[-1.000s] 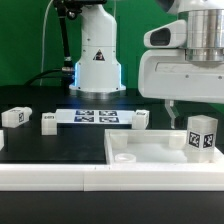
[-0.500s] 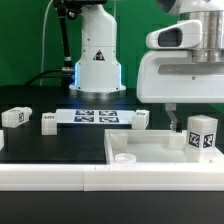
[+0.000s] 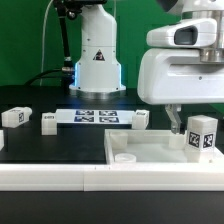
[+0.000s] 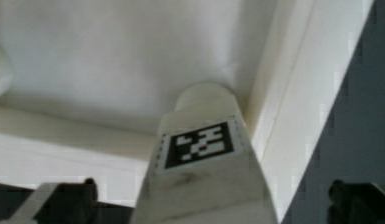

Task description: Assemble one leg

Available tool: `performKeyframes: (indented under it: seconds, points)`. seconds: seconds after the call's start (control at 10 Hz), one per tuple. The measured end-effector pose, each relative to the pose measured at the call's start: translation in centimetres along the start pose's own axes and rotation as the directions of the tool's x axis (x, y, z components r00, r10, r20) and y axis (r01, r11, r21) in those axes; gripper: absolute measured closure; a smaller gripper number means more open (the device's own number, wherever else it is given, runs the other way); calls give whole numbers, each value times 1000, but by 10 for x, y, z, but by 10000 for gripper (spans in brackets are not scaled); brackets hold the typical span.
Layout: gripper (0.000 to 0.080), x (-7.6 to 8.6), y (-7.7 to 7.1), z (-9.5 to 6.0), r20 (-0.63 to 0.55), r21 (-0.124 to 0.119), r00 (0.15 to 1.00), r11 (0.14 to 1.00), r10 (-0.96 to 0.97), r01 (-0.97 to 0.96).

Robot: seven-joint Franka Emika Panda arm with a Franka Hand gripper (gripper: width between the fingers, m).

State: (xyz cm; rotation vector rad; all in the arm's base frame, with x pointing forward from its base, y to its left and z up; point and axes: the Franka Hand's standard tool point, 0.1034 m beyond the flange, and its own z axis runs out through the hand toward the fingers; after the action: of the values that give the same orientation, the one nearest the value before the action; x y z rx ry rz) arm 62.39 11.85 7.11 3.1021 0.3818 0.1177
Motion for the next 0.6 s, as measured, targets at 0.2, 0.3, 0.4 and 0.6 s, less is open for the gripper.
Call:
performKeyframes:
  seconds: [0.2,0.3,0.4,0.6]
  points:
    - [269,0,3,0,0,0,999,999,-34,34]
    - [409,0,3,0,0,-1,999,999,-33,33]
    - [511,0,3,0,0,0,999,999,-33,33]
    - [510,0,3,0,1,0,1000,1000,2,-2]
